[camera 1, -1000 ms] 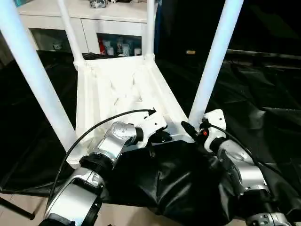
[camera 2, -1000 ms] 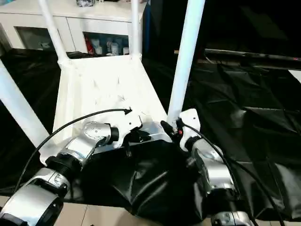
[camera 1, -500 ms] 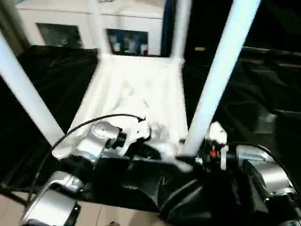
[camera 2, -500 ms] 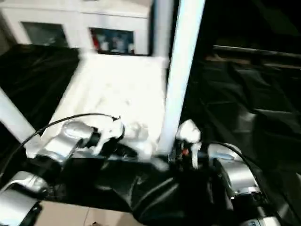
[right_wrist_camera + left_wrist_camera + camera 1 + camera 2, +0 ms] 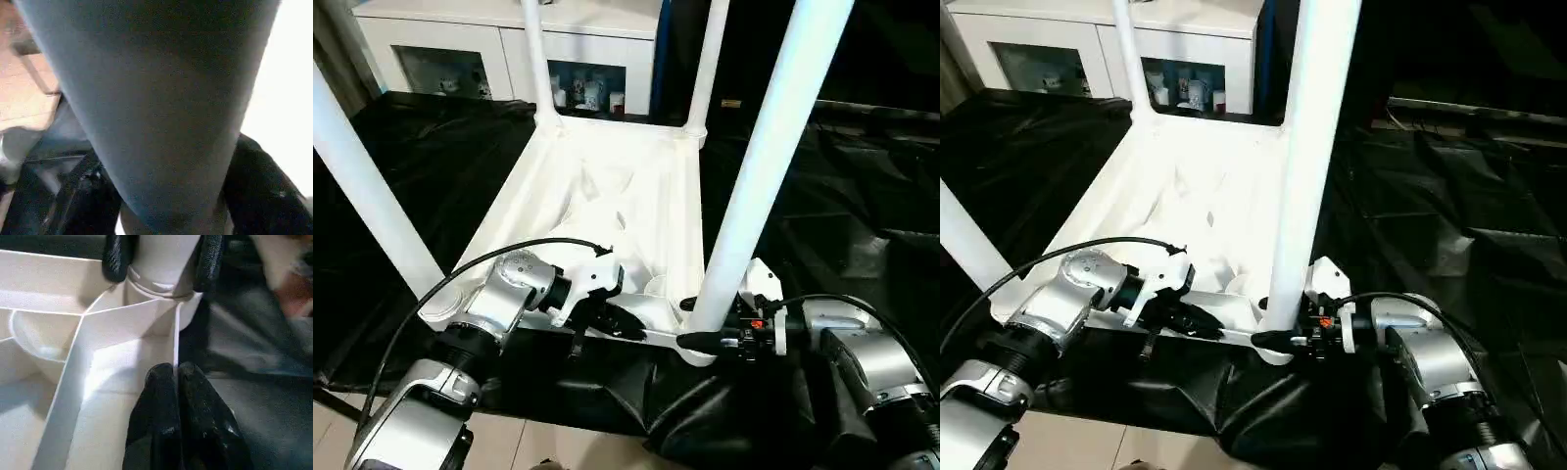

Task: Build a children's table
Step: Rotate leg to tighten

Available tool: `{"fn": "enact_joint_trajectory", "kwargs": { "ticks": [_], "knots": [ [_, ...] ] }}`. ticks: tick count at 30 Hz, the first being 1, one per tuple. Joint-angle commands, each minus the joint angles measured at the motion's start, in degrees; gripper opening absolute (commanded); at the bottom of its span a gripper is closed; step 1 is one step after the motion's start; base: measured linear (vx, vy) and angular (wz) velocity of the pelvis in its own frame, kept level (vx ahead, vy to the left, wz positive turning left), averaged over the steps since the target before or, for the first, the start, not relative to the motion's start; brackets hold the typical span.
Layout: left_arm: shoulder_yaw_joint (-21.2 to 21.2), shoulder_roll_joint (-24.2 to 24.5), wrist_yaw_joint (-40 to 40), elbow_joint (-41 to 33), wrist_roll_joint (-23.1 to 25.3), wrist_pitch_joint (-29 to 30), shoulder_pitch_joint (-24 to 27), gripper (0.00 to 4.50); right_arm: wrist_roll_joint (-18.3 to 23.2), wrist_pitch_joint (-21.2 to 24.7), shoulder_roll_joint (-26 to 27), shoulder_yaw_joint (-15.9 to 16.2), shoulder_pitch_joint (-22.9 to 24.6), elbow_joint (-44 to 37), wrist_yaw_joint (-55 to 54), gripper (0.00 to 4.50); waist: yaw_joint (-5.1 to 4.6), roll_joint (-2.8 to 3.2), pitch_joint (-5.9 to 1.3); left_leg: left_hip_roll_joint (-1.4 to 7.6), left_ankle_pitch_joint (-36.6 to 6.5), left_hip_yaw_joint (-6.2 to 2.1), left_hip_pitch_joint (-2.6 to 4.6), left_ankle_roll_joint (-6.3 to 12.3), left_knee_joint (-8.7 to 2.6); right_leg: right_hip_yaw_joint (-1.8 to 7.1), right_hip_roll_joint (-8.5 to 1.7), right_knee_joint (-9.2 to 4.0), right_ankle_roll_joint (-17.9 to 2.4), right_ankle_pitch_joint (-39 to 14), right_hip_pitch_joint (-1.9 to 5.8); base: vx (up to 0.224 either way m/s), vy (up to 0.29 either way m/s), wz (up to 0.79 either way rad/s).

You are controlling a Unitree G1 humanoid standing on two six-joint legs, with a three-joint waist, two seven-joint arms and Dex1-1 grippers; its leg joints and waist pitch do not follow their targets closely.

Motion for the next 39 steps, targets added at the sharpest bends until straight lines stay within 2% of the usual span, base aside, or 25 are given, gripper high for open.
{"fn": "enact_joint_trajectory", "kwargs": {
  "ticks": [1, 2, 3, 4, 6, 7, 8, 9, 10, 11, 12, 14, 15, 17, 18, 19, 21, 24, 26, 28, 29, 32, 36, 37, 39],
  "knots": [
    [1.17, -2.06, 4.59, 0.45, 0.17, -1.31, -0.76, 0.0, -0.32, 0.99, 2.15, 0.4, -0.23, 2.31, -4.07, 2.38, -0.26, -0.69, -3.12, 2.61, -13.49, -1.13, 0.71, 2.38, -4.14, 2.5, -3.72, -4.25, -12.18, -15.71, 2.31, 0.0, 0.0, 0.0],
    [1.72, -3.27, 10.82, 2.86, 1.94, -2.15, -1.89, 0.0, -2.62, 0.8, 4.34, -1.0, -0.53, 4.65, -12.16, 2.38, -0.34, -0.52, -3.09, 2.59, -14.07, -1.26, 0.72, 1.97, -4.3, 2.5, -3.74, -4.47, -11.63, -17.04, 2.42, 0.0, 0.0, 0.0],
    [1.87, -3.61, 12.73, 3.5, 2.43, -2.11, -2.24, 0.0, -3.39, 1.04, 5.07, -1.45, -0.64, 5.38, -14.94, 2.34, -0.72, -0.31, -2.9, 2.52, -15.45, -1.3, 0.92, 0.97, -4.44, 2.5, -3.59, -4.7, -10.99, -19.01, 1.99, 0.0, 0.0, 0.0],
    [2.5, -5.61, 17.33, 4.89, 2.77, -1.95, -3.15, 0.0, -5.34, 0.82, 7.22, -2.13, -0.42, 6.99, -21.58, 2.24, -1.1, -0.62, -3.02, 2.33, -16.36, -1.52, 0.8, 0.19, -4.54, 2.35, -3.64, -4.77, -10.13, -20.78, 2.41, 0.0, 0.0, 0.0],
    [2.94, -8.14, 21.76, 6.07, 3.05, -1.66, -4.03, 0.0, -6.32, 1.13, 9.95, -2.98, 0.1, 7.82, -27.79, 2.17, -1.73, -0.35, -3.0, 2.35, -16.82, -1.62, 0.77, -0.47, -4.66, 2.42, -3.59, -4.96, -9.56, -20.93, 2.19, 0.0, 0.0, 0.0],
    [2.99, -8.6, 22.49, 6.24, 3.1, -1.56, -4.17, 0.0, -6.4, 1.26, 10.49, -3.15, 0.2, 7.88, -28.83, 2.08, -1.88, -0.51, -2.98, 2.27, -17.95, -1.61, 1.04, -0.6, -4.58, 2.38, -3.62, -5.14, -9.5, -21.79, 2.06, 0.0, 0.0, 0.0],
    [3.0, -9.49, 23.78, 6.54, 3.19, -1.46, -4.39, 0.0, -6.61, 1.43, 11.63, -3.5, 0.36, 7.98, -30.81, 2.08, -1.99, -0.6, -3.07, 2.18, -17.72, -1.62, 0.86, -0.19, -4.53, 2.4, -3.6, -5.16, -9.3, -21.73, 2.28, 0.0, 0.0, 0.0],
    [2.92, -11.16, 25.8, 7.02, 3.41, -1.45, -4.6, 0.0, -6.84, 1.99, 13.95, -4.15, 0.62, 8.14, -34.34, 2.08, -1.9, -0.19, -3.02, 2.18, -17.66, -1.6, 0.95, 0.1, -4.53, 2.49, -3.64, -5.25, -9.36, -21.38, 2.14, 0.0, 0.0, 0.0],
    [2.92, -11.16, 25.8, 7.02, 3.41, -1.45, -4.6, 0.0, -6.84, 1.99, 13.95, -4.15, 0.62, 8.14, -34.34, 2.08, -2.16, -0.03, -2.86, 2.1, -18.37, -1.5, 0.93, 0.29, -4.59, 2.51, -3.47, -5.52, -9.25, -21.55, 1.97, 0.0, 0.0, 0.0],
    [2.84, -11.98, 26.5, 7.18, 3.54, -1.59, -4.59, 0.0, -6.91, 2.27, 15.07, -4.32, 0.8, 8.11, -35.72, 2.08, -2.22, -0.24, -2.82, 2.01, -18.85, -1.59, 0.84, 0.35, -4.64, 2.37, -3.45, -5.53, -8.96, -22.51, 2.17, 0.0, 0.0, 0.0],
    [2.29, -13.26, 26.39, 7.5, 3.75, -2.39, -4.3, 0.0, -6.85, 1.08, 16.79, -3.85, 1.6, 7.16, -36.12, 2.08, -2.2, 0.26, -2.78, 2.02, -19.82, -1.68, 1.02, 0.32, -4.72, 2.35, -3.52, -5.74, -8.37, -24.39, 2.09, 0.0, 0.0, 0.0],
    [1.95, -13.48, 25.71, 7.48, 3.75, -2.75, -4.08, 0.0, -6.92, 0.34, 17.06, -3.58, 1.98, 6.54, -35.92, 2.08, -2.41, -0.06, -2.77, 2.02, -20.86, -1.77, 1.06, 0.49, -4.77, 2.32, -3.5, -6.01, -7.66, -26.0, 2.05, 0.0, 0.0, 0.0],
    [1.54, -13.41, 24.51, 7.55, 3.85, -3.71, -3.86, 0.0, -6.68, -0.28, 17.14, -3.65, 2.24, 5.96, -35.96, 2.57, -2.29, 0.79, -2.87, 2.09, -21.21, -1.89, 1.25, 0.46, -4.82, 2.37, -3.59, -6.04, -7.54, -26.08, 1.96, 0.0, 0.0, 0.0],
    [1.17, -12.88, 22.47, 7.51, 3.73, -4.53, -3.56, 0.0, -5.59, -0.27, 16.65, -4.3, 2.37, 5.29, -34.92, 2.72, -2.58, 0.73, -2.98, 2.18, -21.29, -1.87, 1.09, 0.58, -4.97, 2.38, -3.32, -5.93, -8.24, -23.31, 2.13, 0.0, 0.0, 0.0],
    [1.11, -12.61, 21.88, 7.42, 3.65, -4.73, -3.48, 0.0, -5.15, -0.13, 16.24, -4.31, 2.45, 4.95, -33.84, 2.72, -2.57, 0.65, -3.19, 2.21, -20.71, -1.81, 1.07, 0.83, -4.88, 2.43, -3.32, -5.56, -9.01, -20.82, 2.25, 0.0, 0.0, 0.0],
    [1.01, -12.45, 21.48, 7.45, 3.63, -5.07, -3.51, 0.0, -4.87, -0.11, 15.83, -4.29, 2.5, 4.65, -33.04, 2.79, -2.51, 0.95, -3.21, 2.24, -19.93, -1.73, 1.0, 1.14, -4.84, 2.51, -3.35, -5.36, -9.94, -18.62, 2.29, 0.0, 0.0, 0.0],
    [0.76, -10.82, 18.48, 7.51, 3.49, -6.1, -3.31, 0.0, -4.45, -1.53, 11.63, -2.74, 2.97, 2.4, -25.33, 3.05, -2.55, 0.89, -3.24, 2.19, -19.55, -1.59, 0.93, 1.67, -4.76, 2.43, -3.25, -5.23, -10.83, -16.86, 2.53, 0.0, 0.0, 0.0],
    [0.72, -9.39, 15.81, 7.77, 3.33, -6.66, -3.3, 0.0, -2.95, -2.46, 6.15, -2.06, 4.76, -1.45, -17.05, 3.14, -2.07, 0.37, -3.24, 2.24, -17.42, -1.28, 0.8, 3.72, -4.36, 2.61, -3.37, -5.07, -11.52, -15.21, 2.79, 0.0, 0.0, 0.0],
    [0.71, -9.1, 15.21, 7.86, 3.29, -6.92, -3.32, 0.0, -2.68, -2.88, 4.84, -1.95, 5.22, -2.29, -15.44, 3.14, -1.44, 0.62, -3.4, 2.41, -14.84, -1.25, 0.75, 4.58, -4.22, 2.66, -3.51, -4.76, -11.88, -13.02, 2.84, 0.0, 0.0, 0.0],
    [0.82, -7.19, 11.35, 7.46, 2.6, -7.38, -3.37, 0.0, -1.11, -2.84, -2.42, -2.88, 6.65, -4.21, -7.6, 3.14, -0.88, -0.2, -3.55, 2.46, -12.82, -1.08, 0.74, 5.64, -3.95, 2.51, -3.45, -4.4, -12.83, -11.06, 3.16, 0.0, 0.0, 0.0],
    [0.93, -6.62, 10.39, 7.31, 2.42, -7.39, -3.41, 0.0, -0.88, -2.75, -4.38, -3.33, 6.57, -3.68, -5.56, 3.14, -0.5, 0.07, -3.58, 2.67, -11.57, -1.01, 0.67, 6.37, -3.86, 2.54, -3.51, -4.08, -13.32, -9.68, 3.06, 0.0, 0.0, 0.0],
    [1.15, -5.7, 8.53, 6.75, 1.92, -6.98, -3.37, 0.0, -1.4, -4.51, -6.99, -4.55, 4.85, 1.11, -2.5, 3.14, -0.41, -0.21, -3.59, 2.65, -11.1, -0.91, 0.34, 6.86, -3.6, 2.32, -3.63, -3.94, -13.93, -9.97, 2.94, 0.0, 0.0, 0.0],
    [1.28, -4.31, 5.29, 6.24, 1.44, -7.32, -2.92, 0.0, -3.34, -11.46, -11.06, -6.48, -1.74, 17.66, 2.04, 3.14, -0.46, -0.06, -3.51, 2.54, -12.5, -0.91, 0.33, 5.76, -3.49, 2.2, -3.75, -4.23, -14.06, -13.64, 2.77, 0.0, 0.0, 0.0],
    [1.27, -4.19, 5.04, 6.13, 1.33, -7.44, -2.68, 0.0, -3.8, -13.79, -11.66, -7.11, -4.38, 23.86, 2.32, 3.14, -0.93, -0.23, -3.53, 2.31, -12.3, -0.96, 0.22, 5.16, -3.45, 1.97, -3.56, -4.24, -14.23, -14.26, 2.84, 0.0, 0.0, 0.0],
    [1.24, -4.16, 4.8, 6.06, 1.2, -7.49, -2.58, 0.0, -3.98, -14.68, -11.88, -7.22, -5.33, 26.07, 2.29, 3.14, -1.1, -0.29, -3.58, 2.29, -11.53, -0.82, 0.21, 5.48, -3.25, 2.1, -3.49, -4.1, -14.92, -12.65, 2.95, 0.0, 0.0, 0.0]
  ]
}}
